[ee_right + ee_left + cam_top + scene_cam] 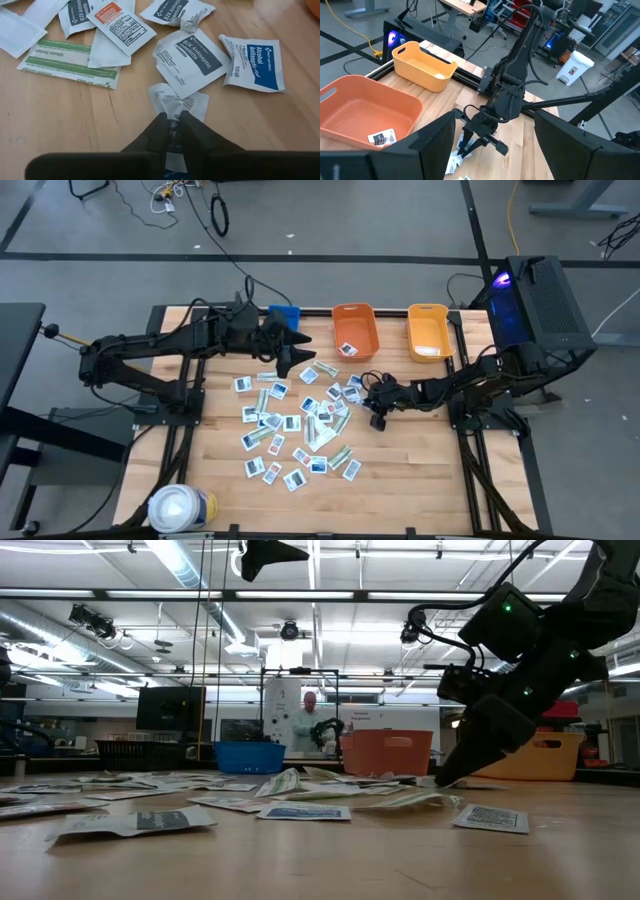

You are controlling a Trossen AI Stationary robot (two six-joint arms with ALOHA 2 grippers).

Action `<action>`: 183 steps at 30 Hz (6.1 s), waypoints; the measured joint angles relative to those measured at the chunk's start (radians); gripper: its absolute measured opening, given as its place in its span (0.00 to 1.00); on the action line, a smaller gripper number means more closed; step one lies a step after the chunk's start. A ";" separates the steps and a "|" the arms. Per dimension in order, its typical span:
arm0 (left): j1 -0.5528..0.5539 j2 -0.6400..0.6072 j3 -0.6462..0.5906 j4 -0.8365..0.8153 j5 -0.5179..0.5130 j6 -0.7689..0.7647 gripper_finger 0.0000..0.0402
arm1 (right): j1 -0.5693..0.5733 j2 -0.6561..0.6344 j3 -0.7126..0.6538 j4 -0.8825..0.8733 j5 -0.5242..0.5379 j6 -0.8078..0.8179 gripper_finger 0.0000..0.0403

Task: Pick & Place First Aid Supplies
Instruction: Put the towelette pack into the orange bin, then put the alcohol pad into the black bin

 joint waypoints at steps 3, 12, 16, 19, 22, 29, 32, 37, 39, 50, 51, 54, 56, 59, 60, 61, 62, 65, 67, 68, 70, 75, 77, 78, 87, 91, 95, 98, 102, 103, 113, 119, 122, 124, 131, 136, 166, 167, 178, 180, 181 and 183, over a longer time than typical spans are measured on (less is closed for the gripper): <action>0.000 0.000 0.000 0.000 0.000 0.000 0.68 | 0.000 0.000 0.000 0.000 0.000 0.004 0.11; 0.000 0.000 0.000 0.001 0.000 -0.001 0.68 | 0.000 -0.032 0.000 -0.010 -0.007 0.031 0.11; 0.000 0.000 0.000 0.001 0.000 -0.001 0.68 | 0.000 -0.056 0.000 -0.005 -0.006 0.031 0.11; 0.000 0.000 0.000 0.002 0.000 -0.001 0.68 | 0.000 -0.085 0.000 -0.003 -0.004 0.031 0.11; 0.000 0.000 0.000 0.003 0.000 -0.001 0.68 | 0.000 -0.118 0.000 -0.003 0.001 0.031 0.11; 0.000 0.000 0.000 0.003 0.000 -0.001 0.68 | 0.000 -0.211 0.000 0.004 0.002 0.030 0.11; 0.000 0.000 0.000 0.010 0.000 0.000 0.68 | 0.000 -0.253 0.000 0.014 0.018 0.030 0.11; 0.002 -0.001 0.000 0.041 -0.004 0.008 0.68 | -0.010 -0.311 0.002 0.052 0.072 0.026 0.11; 0.009 -0.001 0.000 0.061 -0.005 0.008 0.68 | -0.026 -0.328 0.007 0.055 0.074 0.026 0.11; 0.072 -0.001 0.000 0.071 -0.008 0.009 0.68 | -0.150 -0.341 0.182 -0.006 0.076 -0.153 0.11; 0.077 -0.001 0.000 0.071 -0.008 0.008 0.68 | -0.166 -0.341 0.202 -0.011 0.077 -0.168 0.11; 0.091 -0.001 0.000 0.071 -0.008 0.008 0.68 | -0.218 -0.341 0.258 -0.038 0.081 -0.183 0.11; 0.100 -0.001 0.000 0.071 -0.007 0.007 0.68 | -0.253 -0.341 0.290 -0.056 0.092 -0.183 0.11; 0.107 -0.001 0.000 0.071 -0.011 0.001 0.68 | -0.307 -0.341 0.328 -0.083 0.092 -0.182 0.11; 0.107 -0.001 0.000 0.071 -0.017 0.001 0.68 | -0.325 -0.341 0.339 -0.095 0.092 -0.182 0.11; 0.107 -0.001 0.000 0.071 -0.024 0.001 0.68 | -0.342 -0.338 0.348 -0.101 0.092 -0.182 0.11; 0.107 -0.001 0.000 0.071 -0.032 0.001 0.68 | -0.359 -0.334 0.357 -0.105 0.091 -0.182 0.11; 0.107 -0.001 0.000 0.071 -0.041 0.002 0.68 | -0.407 -0.317 0.373 -0.108 0.091 -0.181 0.11; 0.107 -0.001 0.000 0.071 -0.042 0.002 0.68 | -0.437 -0.297 0.378 -0.107 0.090 -0.180 0.11; 0.107 -0.001 0.000 0.071 -0.044 0.001 0.68 | -0.453 -0.285 0.378 -0.107 0.085 -0.179 0.11; 0.107 -0.001 0.000 0.070 -0.045 0.001 0.68 | -0.482 -0.261 0.378 -0.112 0.081 -0.179 0.11; 0.107 -0.001 0.000 0.070 -0.045 0.002 0.68 | -0.535 -0.178 0.378 -0.108 0.020 -0.180 0.11; 0.107 -0.001 0.000 0.069 -0.047 0.001 0.68 | -0.546 -0.139 0.378 -0.102 -0.008 -0.183 0.11; 0.107 -0.001 0.000 0.069 -0.050 0.001 0.68 | -0.551 -0.119 0.378 -0.101 -0.015 -0.183 0.11; 0.107 -0.001 0.000 0.068 -0.131 0.000 0.68 | -0.559 0.009 0.378 -0.066 -0.024 -0.188 0.11; 0.107 -0.001 0.000 0.068 -0.134 -0.003 0.68 | -0.559 0.026 0.378 -0.067 -0.024 -0.188 0.11; 0.107 -0.001 0.000 0.068 -0.135 -0.026 0.68 | -0.559 0.026 0.378 -0.068 -0.024 -0.189 0.13; 0.107 -0.001 0.000 0.068 -0.134 -0.027 0.68 | -0.559 0.026 0.378 -0.068 -0.025 -0.190 0.15; 0.107 -0.001 0.000 0.068 -0.135 -0.027 0.68 | -0.559 0.026 0.378 -0.069 -0.029 -0.189 0.18; 0.107 -0.001 0.000 0.068 -0.135 -0.027 0.68 | -0.559 0.026 0.378 -0.069 -0.037 -0.189 0.19; 0.107 -0.001 0.000 0.068 -0.153 -0.027 0.68 | -0.559 0.026 0.378 -0.070 -0.078 -0.204 0.49; 0.105 -0.001 0.000 0.067 -0.151 -0.027 0.68 | -0.558 -0.018 0.378 -0.071 -0.223 -0.307 0.61; 0.105 -0.001 0.000 0.059 -0.144 -0.027 0.68 | -0.552 -0.060 0.378 -0.075 -0.325 -0.362 0.62; 0.105 0.000 0.000 0.058 -0.143 -0.027 0.68 | -0.548 -0.094 0.378 -0.094 -0.367 -0.369 0.62; 0.105 0.000 0.000 0.058 -0.142 -0.026 0.68 | -0.528 -0.219 0.378 -0.282 -0.560 -0.390 0.60; 0.105 0.000 0.000 0.058 -0.142 -0.026 0.68 | -0.468 -0.299 0.378 -0.510 -0.608 -0.454 0.59; 0.105 0.000 0.000 0.049 -0.141 -0.024 0.68 | -0.230 -0.328 0.062 -0.498 -0.346 -0.502 0.59; 0.105 0.000 0.000 0.048 -0.141 -0.024 0.68 | -0.230 -0.329 0.050 -0.479 -0.330 -0.502 0.59; 0.106 0.000 0.000 0.048 -0.141 -0.026 0.68 | -0.230 -0.326 -0.040 -0.379 -0.301 -0.501 0.59; 0.106 0.000 0.000 0.047 -0.141 -0.026 0.68 | -0.230 -0.321 -0.047 -0.354 -0.301 -0.501 0.59; 0.106 0.000 0.000 0.047 -0.141 -0.026 0.68 | -0.230 -0.318 -0.049 -0.351 -0.297 -0.501 0.59; 0.106 0.000 0.000 0.048 -0.141 -0.026 0.68 | -0.230 -0.303 -0.051 -0.348 -0.284 -0.501 0.59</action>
